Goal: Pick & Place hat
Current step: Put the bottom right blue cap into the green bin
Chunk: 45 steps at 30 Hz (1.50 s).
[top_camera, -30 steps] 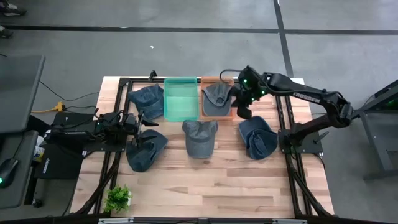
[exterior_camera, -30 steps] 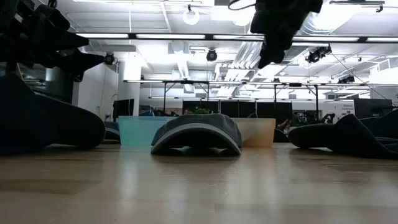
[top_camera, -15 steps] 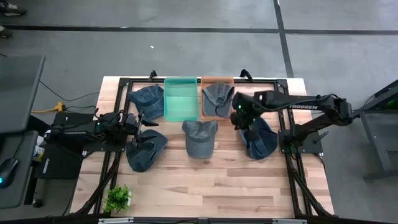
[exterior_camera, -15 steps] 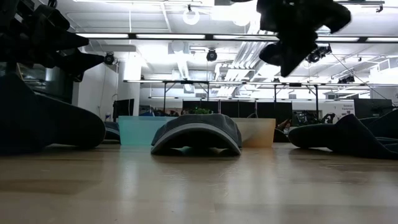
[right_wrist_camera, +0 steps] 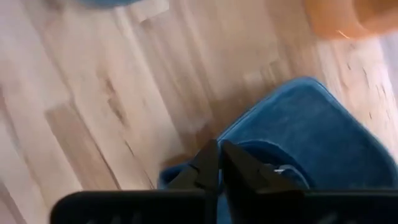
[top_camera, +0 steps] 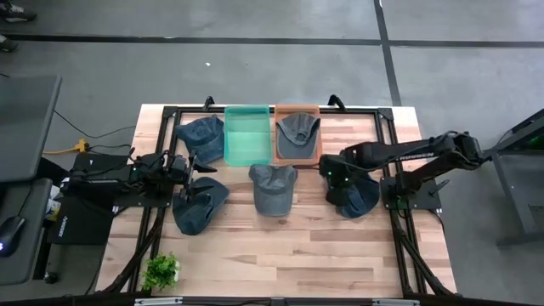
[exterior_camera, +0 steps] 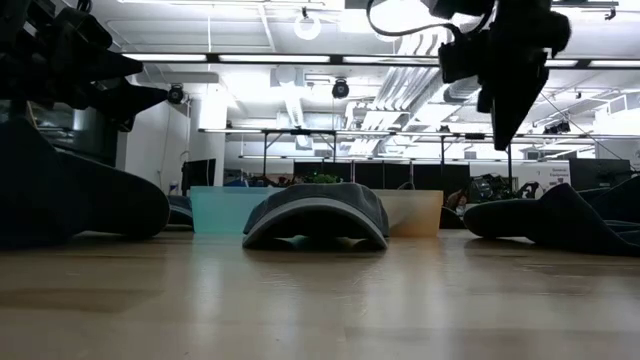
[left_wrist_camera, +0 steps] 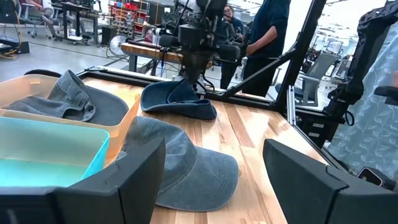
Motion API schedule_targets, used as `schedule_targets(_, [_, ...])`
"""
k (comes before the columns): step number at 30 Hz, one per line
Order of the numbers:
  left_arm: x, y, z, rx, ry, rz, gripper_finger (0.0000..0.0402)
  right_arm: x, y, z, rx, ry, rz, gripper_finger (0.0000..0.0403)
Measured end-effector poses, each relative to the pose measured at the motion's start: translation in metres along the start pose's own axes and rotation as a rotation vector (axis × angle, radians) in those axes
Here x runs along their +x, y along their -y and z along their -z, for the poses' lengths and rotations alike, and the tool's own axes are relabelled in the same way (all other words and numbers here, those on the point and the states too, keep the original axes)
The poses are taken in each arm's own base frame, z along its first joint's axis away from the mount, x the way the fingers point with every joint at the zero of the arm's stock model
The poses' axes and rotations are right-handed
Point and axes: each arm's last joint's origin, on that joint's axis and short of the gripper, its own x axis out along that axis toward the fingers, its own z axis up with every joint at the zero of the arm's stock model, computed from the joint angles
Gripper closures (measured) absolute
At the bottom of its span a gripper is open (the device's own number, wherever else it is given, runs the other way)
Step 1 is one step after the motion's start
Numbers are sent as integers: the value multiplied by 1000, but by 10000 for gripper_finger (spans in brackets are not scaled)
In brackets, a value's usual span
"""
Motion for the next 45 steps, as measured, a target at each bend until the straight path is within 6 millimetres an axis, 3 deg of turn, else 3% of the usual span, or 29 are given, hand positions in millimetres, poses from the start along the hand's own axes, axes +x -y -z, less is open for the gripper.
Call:
schedule_targets(7, [0, 0, 0, 0, 0, 0, 133, 8, -10, 1, 220, 0, 39, 293])
schedule_targets(11, [0, 0, 0, 0, 0, 0, 133, 23, -16, -1, 323, -47, 75, 230])
schedule_targets(16, [0, 0, 0, 0, 0, 0, 133, 43, -19, -4, 392, -82, 145, 159])
schedule_targets(22, [0, 0, 0, 0, 0, 0, 133, 50, -18, -7, 411, -47, 204, 100])
schedule_targets(31, [0, 0, 0, 0, 0, 0, 133, 72, -10, -14, 468, -107, 259, 67])
schedule_targets(37, [0, 0, 0, 0, 0, 0, 133, 86, -6, -15, 479, -158, 313, 68])
schedule_targets(45, [0, 0, 0, 0, -1, 0, 133, 89, -3, -13, 489, -166, 371, 81])
